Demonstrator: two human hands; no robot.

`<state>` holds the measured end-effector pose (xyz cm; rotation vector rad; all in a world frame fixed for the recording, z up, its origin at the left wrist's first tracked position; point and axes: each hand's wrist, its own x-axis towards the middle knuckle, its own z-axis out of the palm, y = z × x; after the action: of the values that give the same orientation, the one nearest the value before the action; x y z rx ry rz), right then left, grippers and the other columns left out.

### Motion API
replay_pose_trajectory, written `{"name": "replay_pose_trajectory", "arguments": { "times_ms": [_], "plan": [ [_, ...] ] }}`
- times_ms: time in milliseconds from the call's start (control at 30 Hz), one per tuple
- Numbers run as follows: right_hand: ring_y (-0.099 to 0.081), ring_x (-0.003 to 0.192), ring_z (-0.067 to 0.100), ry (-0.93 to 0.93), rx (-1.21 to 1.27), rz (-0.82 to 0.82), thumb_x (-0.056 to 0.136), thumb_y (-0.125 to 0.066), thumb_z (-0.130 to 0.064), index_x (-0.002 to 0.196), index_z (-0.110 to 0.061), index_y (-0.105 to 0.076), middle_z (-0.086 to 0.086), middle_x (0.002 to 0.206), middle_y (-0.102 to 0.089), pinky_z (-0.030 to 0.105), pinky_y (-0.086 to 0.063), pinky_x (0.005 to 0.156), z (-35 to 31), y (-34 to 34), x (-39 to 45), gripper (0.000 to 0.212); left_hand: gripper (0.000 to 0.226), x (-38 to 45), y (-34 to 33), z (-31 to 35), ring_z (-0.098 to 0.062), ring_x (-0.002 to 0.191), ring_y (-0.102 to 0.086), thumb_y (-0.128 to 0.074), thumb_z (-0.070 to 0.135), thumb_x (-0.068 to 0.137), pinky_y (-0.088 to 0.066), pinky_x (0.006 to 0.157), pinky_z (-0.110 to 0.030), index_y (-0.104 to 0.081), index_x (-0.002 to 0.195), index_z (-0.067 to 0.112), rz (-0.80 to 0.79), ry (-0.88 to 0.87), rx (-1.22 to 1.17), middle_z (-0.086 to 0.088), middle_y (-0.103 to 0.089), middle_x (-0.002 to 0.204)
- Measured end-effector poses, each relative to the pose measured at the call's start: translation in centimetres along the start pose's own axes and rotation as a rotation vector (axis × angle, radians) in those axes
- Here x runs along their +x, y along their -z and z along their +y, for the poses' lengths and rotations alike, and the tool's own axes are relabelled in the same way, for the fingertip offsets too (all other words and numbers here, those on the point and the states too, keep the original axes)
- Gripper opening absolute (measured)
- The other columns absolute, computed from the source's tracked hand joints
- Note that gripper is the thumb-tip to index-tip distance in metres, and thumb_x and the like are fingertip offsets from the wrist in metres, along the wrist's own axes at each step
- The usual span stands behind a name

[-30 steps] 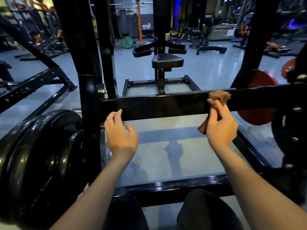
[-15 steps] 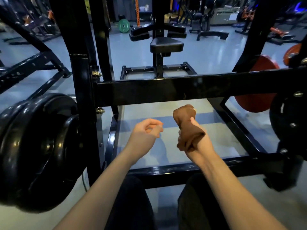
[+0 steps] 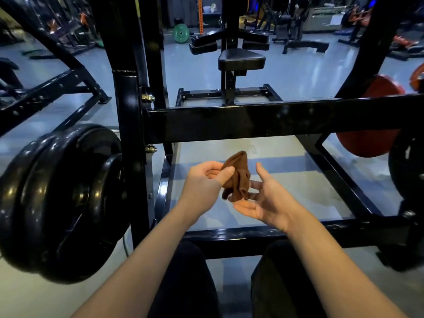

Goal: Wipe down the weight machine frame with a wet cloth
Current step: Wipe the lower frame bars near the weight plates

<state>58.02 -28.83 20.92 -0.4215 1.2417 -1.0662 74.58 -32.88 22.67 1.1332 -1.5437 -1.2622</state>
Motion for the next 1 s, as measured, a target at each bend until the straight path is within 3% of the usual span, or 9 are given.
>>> {"name": "replay_pose_trajectory", "arguments": {
  "times_ms": [133, 200, 300, 433, 533, 667, 733, 867, 1000],
  "plan": [
    [-0.072, 0.101, 0.019, 0.399, -0.386, 0.250, 0.100, -0.060, -0.050, 0.122, -0.028, -0.070, -0.001, 0.117, -0.071, 0.041, -0.061, 0.093, 0.4, -0.2, -0.9, 0.032, 0.023, 0.4, 1.0, 0.1, -0.016, 0.087, -0.075, -0.068, 0.030, 0.098, -0.059, 0.079, -0.026, -0.076, 0.100, 0.009, 0.047, 0.090, -0.090, -0.003, -0.079, 0.088],
    [-0.069, 0.104, 0.006, 0.615, -0.439, 0.192, 0.101, -0.057, -0.053, 0.120, -0.036, -0.071, -0.011, 0.114, -0.072, 0.028, -0.057, 0.091, 0.3, -0.8, -1.4, 0.029, 0.023, 0.6, 1.1, 0.0, -0.021, 0.090, -0.075, -0.068, 0.033, 0.098, -0.063, 0.082, -0.033, -0.077, 0.099, 0.011, 0.052, 0.112, -0.107, -0.004, -0.078, 0.090],
    [-0.069, 0.104, 0.002, 0.649, -0.560, 0.024, 0.097, -0.065, -0.048, 0.133, -0.034, -0.064, -0.014, 0.118, -0.070, 0.022, -0.058, 0.087, 0.0, -1.7, -1.7, 0.038, 0.022, 0.7, 1.1, -0.1, -0.028, 0.098, -0.074, -0.063, 0.029, 0.101, -0.060, 0.094, -0.044, -0.078, 0.100, 0.012, 0.014, 0.147, -0.122, -0.009, -0.078, 0.094],
    [-0.073, 0.095, 0.011, 0.681, -0.620, 0.009, 0.103, -0.063, -0.029, 0.119, -0.029, -0.073, -0.009, 0.104, -0.077, 0.023, -0.059, 0.081, -1.3, -1.5, -0.8, 0.019, 0.027, 1.3, 2.4, 0.0, -0.028, 0.104, -0.069, -0.050, 0.020, 0.106, -0.055, 0.101, -0.048, -0.074, 0.105, 0.007, -0.028, 0.147, -0.134, -0.014, -0.075, 0.102],
    [-0.072, 0.100, 0.015, 0.666, -0.655, 0.007, 0.101, -0.065, -0.034, 0.124, -0.030, -0.072, -0.004, 0.108, -0.076, 0.031, -0.059, 0.093, -2.0, -1.1, -0.5, 0.024, 0.032, 1.8, 3.5, 0.7, -0.024, 0.103, -0.065, -0.042, 0.019, 0.109, -0.054, 0.096, -0.042, -0.069, 0.113, 0.001, -0.021, 0.171, -0.245, -0.014, -0.071, 0.103],
    [-0.067, 0.100, 0.007, 0.684, -0.800, -0.022, 0.091, -0.075, -0.042, 0.126, -0.033, -0.070, -0.013, 0.113, -0.071, 0.021, -0.057, 0.089, -1.6, -1.6, -0.2, 0.036, 0.033, 2.7, 4.1, 1.9, -0.031, 0.109, -0.067, -0.046, 0.024, 0.107, -0.053, 0.099, -0.043, -0.067, 0.118, 0.000, -0.003, 0.291, -0.428, -0.019, -0.074, 0.113],
    [-0.066, 0.100, 0.007, 0.773, -0.864, 0.024, 0.093, -0.073, -0.038, 0.117, -0.034, -0.075, -0.015, 0.110, -0.071, 0.019, -0.055, 0.087, -1.2, -1.8, 0.1, 0.024, 0.028, 2.6, 4.3, 2.5, -0.030, 0.105, -0.069, -0.050, 0.024, 0.106, -0.055, 0.094, -0.045, -0.068, 0.113, 0.005, 0.005, 0.318, -0.481, -0.018, -0.074, 0.109],
    [-0.066, 0.087, 0.009, 0.837, -0.719, 0.112, 0.104, -0.058, -0.025, 0.091, -0.022, -0.074, -0.008, 0.087, -0.072, 0.023, -0.053, 0.082, -1.4, -1.7, 0.4, 0.022, 0.034, 2.5, 5.4, 2.8, -0.030, 0.103, -0.065, -0.051, 0.023, 0.104, -0.052, 0.096, -0.047, -0.063, 0.125, -0.001, 0.002, 0.299, -0.528, -0.017, -0.069, 0.107],
    [-0.066, 0.082, 0.024, 0.543, -0.133, 0.155, 0.104, -0.052, -0.026, 0.086, -0.017, -0.072, 0.003, 0.081, -0.073, 0.036, -0.053, 0.076, -3.5, -3.0, 0.2, 0.029, 0.038, 2.8, 6.1, 2.7, -0.026, 0.097, -0.067, -0.056, 0.024, 0.102, -0.052, 0.097, -0.044, -0.065, 0.130, -0.001, -0.053, 0.301, -0.496, -0.015, -0.071, 0.105]
  ]
}}
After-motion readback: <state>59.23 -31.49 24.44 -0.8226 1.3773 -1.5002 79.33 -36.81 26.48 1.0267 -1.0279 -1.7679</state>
